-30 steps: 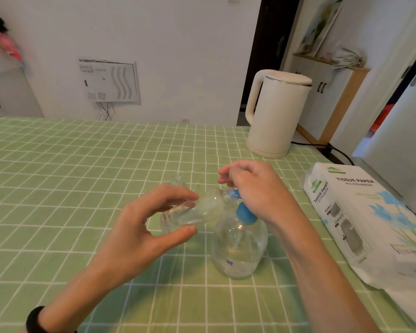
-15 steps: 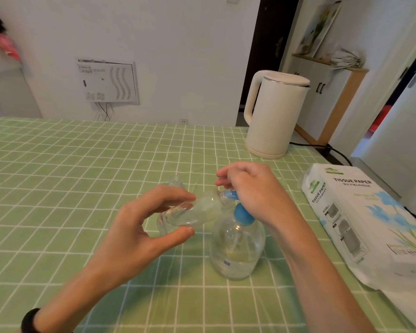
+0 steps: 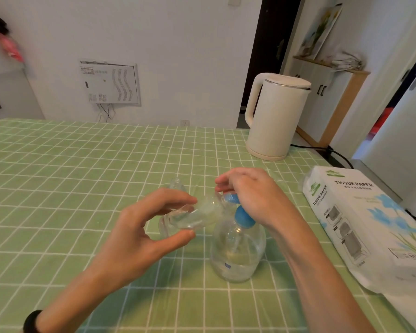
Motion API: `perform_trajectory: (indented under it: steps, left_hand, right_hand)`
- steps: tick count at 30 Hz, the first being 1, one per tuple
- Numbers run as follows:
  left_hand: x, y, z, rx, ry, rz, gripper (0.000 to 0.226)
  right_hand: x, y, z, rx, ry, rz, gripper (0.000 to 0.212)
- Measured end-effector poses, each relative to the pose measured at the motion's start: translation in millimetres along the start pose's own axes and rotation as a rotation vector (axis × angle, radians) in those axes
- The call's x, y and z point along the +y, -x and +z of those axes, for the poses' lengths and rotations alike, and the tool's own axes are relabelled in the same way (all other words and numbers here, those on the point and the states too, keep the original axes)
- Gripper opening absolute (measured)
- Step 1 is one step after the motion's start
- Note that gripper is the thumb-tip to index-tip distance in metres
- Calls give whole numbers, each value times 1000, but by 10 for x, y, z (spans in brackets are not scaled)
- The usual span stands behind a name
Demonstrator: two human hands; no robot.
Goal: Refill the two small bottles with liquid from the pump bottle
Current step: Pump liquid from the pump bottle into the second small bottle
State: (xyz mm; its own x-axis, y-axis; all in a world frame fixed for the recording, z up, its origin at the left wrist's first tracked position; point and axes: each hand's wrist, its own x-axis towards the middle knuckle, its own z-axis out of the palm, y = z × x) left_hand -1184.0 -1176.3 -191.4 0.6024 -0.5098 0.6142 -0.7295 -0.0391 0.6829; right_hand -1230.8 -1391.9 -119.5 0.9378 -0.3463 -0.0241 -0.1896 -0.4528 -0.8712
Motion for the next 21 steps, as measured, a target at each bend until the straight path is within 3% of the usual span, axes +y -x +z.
perform_trajectory:
  steps: [5,12,21]
  left_hand:
    - [5,-9,-6,-3,-2,6,45]
    - [24,-4,-5,-21,-12,-18,43]
    - [54,-4,-6,-11,-7,-24,43]
  right_hand:
    - [-9,-15,-11,10,19,-25,34]
    - [34,-12,35,-21,-15,82,35]
    - [-9,-3,-5,18,-40,9,31]
